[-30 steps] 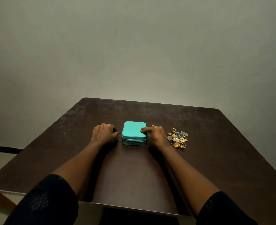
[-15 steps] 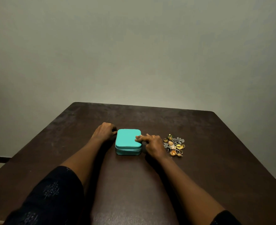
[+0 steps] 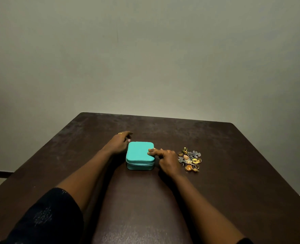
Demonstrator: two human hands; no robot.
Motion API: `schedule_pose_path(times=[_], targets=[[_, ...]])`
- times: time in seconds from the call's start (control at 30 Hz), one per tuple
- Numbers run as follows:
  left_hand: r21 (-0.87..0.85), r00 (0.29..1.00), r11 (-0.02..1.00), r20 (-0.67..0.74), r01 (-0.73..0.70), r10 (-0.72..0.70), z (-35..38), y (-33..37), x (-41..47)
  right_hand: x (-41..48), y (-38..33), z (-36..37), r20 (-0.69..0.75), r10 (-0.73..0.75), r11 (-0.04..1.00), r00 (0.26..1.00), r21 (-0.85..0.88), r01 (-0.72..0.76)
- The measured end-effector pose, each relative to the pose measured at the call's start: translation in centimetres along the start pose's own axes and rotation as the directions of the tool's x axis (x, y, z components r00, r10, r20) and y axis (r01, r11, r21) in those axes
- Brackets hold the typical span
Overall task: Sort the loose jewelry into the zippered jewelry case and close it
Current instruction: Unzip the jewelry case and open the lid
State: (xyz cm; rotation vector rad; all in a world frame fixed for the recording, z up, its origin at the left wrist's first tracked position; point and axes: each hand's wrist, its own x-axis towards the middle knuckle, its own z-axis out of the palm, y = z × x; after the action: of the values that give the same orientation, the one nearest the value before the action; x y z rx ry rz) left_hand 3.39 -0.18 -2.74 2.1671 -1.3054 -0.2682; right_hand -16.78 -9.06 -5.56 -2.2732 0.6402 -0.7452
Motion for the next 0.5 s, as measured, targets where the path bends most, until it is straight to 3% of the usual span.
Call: schedule_pose_path(times=[0.07, 0.17, 0.23, 0.33, 0.5], targets=[[-0.096, 0.999, 0.995, 0.034, -0.037, 0.040, -0.5, 1.0, -1.0, -0.4, -0.5, -0.1, -0.003, 0.087, 0.989, 0.996, 0.122, -0.086], [-0.094, 0.967, 0.994, 0.246, -0.051, 0.073, -1.1, 1.4, -2.2, -0.7, -0.9, -0.5, 0.013, 0.183, 0.915, 0.983, 0.364, -0.175], [-0.132, 0.921, 0.991, 0.389, 0.027, 0.026, -1.4, 1.5, -2.6, -0.4, -1.1, -1.2, 0.080, 0.177, 0.865, 0.981, 0.463, -0.194], [-0.160, 0.838, 0.976, 0.545, 0.146, -0.036, -1.5, 1.4, -2.9, 0.4, -1.1, -1.8, 0.238, 0.188, 0.849, 0.953, 0.449, -0.279], [-0.169, 0.823, 0.964, 0.562, 0.206, -0.077, -1.6, 0.7, -3.1, 0.8, -1.3, -1.6, 0.483, 0.172, 0.799, 0.859, 0.442, -0.408]])
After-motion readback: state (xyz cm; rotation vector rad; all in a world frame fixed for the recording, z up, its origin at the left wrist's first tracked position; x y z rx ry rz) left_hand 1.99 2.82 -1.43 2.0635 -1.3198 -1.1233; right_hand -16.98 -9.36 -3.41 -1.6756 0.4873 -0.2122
